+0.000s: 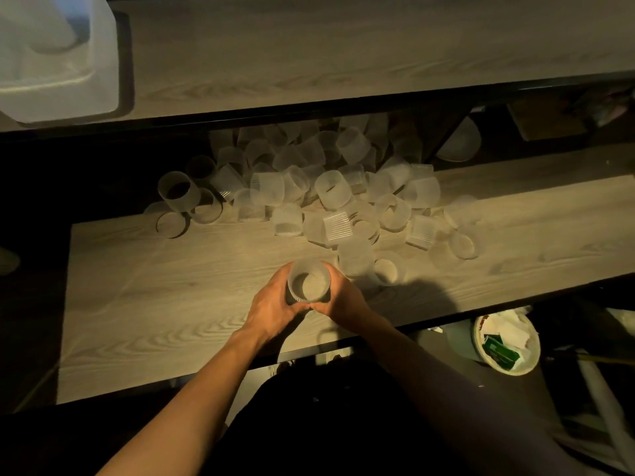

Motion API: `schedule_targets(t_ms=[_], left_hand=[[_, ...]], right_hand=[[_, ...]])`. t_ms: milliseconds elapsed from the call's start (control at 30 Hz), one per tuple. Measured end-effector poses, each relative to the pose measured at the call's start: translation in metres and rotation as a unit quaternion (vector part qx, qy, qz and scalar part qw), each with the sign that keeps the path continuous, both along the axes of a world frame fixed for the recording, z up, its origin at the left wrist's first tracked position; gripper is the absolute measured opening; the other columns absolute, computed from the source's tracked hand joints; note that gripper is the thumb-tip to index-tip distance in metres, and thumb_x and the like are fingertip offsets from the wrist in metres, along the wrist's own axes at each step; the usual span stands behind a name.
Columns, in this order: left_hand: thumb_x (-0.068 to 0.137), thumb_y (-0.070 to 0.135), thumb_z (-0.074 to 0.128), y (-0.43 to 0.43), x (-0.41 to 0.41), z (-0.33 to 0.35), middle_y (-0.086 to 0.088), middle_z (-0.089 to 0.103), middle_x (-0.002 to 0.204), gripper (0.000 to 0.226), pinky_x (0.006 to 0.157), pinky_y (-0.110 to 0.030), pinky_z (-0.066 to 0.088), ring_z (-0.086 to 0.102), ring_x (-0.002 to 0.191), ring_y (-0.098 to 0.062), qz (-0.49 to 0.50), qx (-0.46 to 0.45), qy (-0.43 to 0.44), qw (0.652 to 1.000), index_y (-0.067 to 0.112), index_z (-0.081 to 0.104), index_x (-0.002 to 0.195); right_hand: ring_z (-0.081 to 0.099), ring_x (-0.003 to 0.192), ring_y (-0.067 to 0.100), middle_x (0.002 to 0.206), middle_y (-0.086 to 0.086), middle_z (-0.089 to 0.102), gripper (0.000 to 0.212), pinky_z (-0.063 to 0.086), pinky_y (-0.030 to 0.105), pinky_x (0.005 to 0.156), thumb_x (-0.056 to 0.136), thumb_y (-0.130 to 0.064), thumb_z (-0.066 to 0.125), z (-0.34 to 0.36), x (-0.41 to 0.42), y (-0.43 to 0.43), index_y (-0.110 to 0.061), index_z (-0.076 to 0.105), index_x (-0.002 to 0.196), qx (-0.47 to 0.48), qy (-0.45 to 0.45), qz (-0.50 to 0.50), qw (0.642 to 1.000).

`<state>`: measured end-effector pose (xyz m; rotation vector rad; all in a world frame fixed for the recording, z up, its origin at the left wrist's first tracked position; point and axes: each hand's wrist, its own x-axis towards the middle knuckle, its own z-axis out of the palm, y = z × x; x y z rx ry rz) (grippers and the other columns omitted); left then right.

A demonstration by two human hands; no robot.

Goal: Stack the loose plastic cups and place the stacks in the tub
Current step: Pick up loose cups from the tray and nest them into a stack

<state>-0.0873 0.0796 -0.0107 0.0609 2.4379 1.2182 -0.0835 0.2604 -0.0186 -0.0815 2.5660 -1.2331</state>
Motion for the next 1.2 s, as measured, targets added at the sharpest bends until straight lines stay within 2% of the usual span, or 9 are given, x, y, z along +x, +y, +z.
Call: schedule_targets(t_ms=[100, 333, 467, 500, 567, 633, 867, 1067, 1200], left_hand=[[0.069, 0.047, 0.087, 0.0, 0.0, 0.008, 0.028, 0.053, 0.126, 0.08, 0.098, -0.029, 0.046, 0.052, 0.118, -0.003, 0.0, 0.006, 0.023, 1.0, 0.049, 0.04, 0.133], [0.07, 0.049, 0.086, 0.025, -0.005, 0.036, 0.011, 0.056, 0.136, 0.08, 0.096, -0.036, 0.051, 0.055, 0.116, -0.008, -0.026, 0.002, 0.119, 0.993, 0.032, 0.047, 0.138], [0.07, 0.05, 0.086, 0.061, -0.005, 0.051, 0.013, 0.054, 0.134, 0.083, 0.091, -0.031, 0.052, 0.055, 0.109, -0.005, -0.03, 0.008, 0.149, 0.988, 0.031, 0.045, 0.14], [0.07, 0.05, 0.086, 0.071, -0.006, 0.055, 0.015, 0.052, 0.132, 0.084, 0.091, -0.03, 0.052, 0.054, 0.108, -0.003, -0.033, 0.013, 0.154, 0.987, 0.03, 0.045, 0.14], [0.07, 0.049, 0.086, 0.091, -0.008, 0.059, 0.018, 0.05, 0.129, 0.086, 0.09, -0.029, 0.051, 0.051, 0.107, -0.001, -0.039, 0.012, 0.159, 0.986, 0.028, 0.044, 0.142], [0.069, 0.048, 0.087, 0.109, -0.01, 0.061, 0.015, 0.052, 0.13, 0.088, 0.09, -0.031, 0.052, 0.05, 0.106, 0.0, -0.045, 0.004, 0.158, 0.986, 0.028, 0.043, 0.143], [0.069, 0.054, 0.084, 0.15, -0.008, 0.053, 0.015, 0.051, 0.133, 0.089, 0.089, -0.032, 0.053, 0.05, 0.107, -0.001, -0.047, -0.004, 0.147, 0.988, 0.032, 0.04, 0.143], [0.069, 0.053, 0.085, 0.149, 0.004, 0.045, 0.023, 0.046, 0.128, 0.088, 0.087, -0.031, 0.054, 0.051, 0.108, 0.0, -0.026, -0.007, 0.151, 0.988, 0.031, 0.041, 0.142], [0.069, 0.05, 0.086, 0.135, 0.013, 0.044, 0.024, 0.046, 0.126, 0.085, 0.086, -0.03, 0.054, 0.05, 0.108, 0.003, -0.001, -0.008, 0.149, 0.989, 0.031, 0.042, 0.14]], right_hand=[[0.059, 0.12, 0.015, 0.131, 0.007, 0.063, 0.089, 0.05, 0.034, 0.103, 0.068, -0.028, 0.091, 0.006, -0.001, 0.002, -0.005, 0.048, 0.142, -0.007, 0.019, -0.002, 1.0], [0.06, 0.118, 0.019, 0.129, 0.008, 0.061, 0.084, 0.05, 0.035, 0.101, 0.068, -0.029, 0.087, 0.04, 0.002, 0.042, -0.003, 0.05, 0.138, -0.036, 0.071, 0.003, 0.997], [0.051, 0.121, 0.003, 0.132, -0.003, 0.056, 0.087, 0.04, 0.015, 0.104, 0.066, -0.018, 0.092, 0.062, -0.001, 0.086, -0.01, 0.049, 0.14, -0.048, 0.062, 0.002, 0.997], [0.049, 0.121, 0.002, 0.133, -0.004, 0.055, 0.088, 0.039, 0.016, 0.105, 0.066, -0.02, 0.092, 0.066, -0.003, 0.096, -0.012, 0.048, 0.142, -0.045, 0.055, 0.004, 0.997], [0.051, 0.124, 0.007, 0.138, -0.006, 0.054, 0.092, 0.044, 0.031, 0.108, 0.065, -0.032, 0.091, 0.073, -0.007, 0.115, -0.022, 0.045, 0.144, -0.026, 0.029, 0.0, 0.999], [0.053, 0.124, 0.01, 0.139, -0.007, 0.055, 0.093, 0.046, 0.037, 0.107, 0.065, -0.037, 0.09, 0.075, -0.008, 0.133, -0.025, 0.044, 0.144, -0.018, 0.012, -0.007, 1.0], [0.054, 0.119, 0.006, 0.133, -0.005, 0.056, 0.086, 0.047, 0.026, 0.101, 0.067, -0.024, 0.09, 0.074, -0.009, 0.176, -0.022, 0.046, 0.142, -0.03, 0.001, 0.005, 1.0], [0.051, 0.127, 0.006, 0.138, -0.01, 0.054, 0.092, 0.047, 0.04, 0.106, 0.063, -0.046, 0.087, 0.058, -0.006, 0.171, -0.028, 0.043, 0.143, -0.024, 0.005, 0.026, 0.999], [0.048, 0.131, 0.01, 0.143, -0.006, 0.051, 0.094, 0.045, 0.041, 0.109, 0.066, -0.041, 0.086, 0.056, -0.006, 0.156, -0.025, 0.04, 0.147, -0.018, 0.0, 0.057, 0.998]])
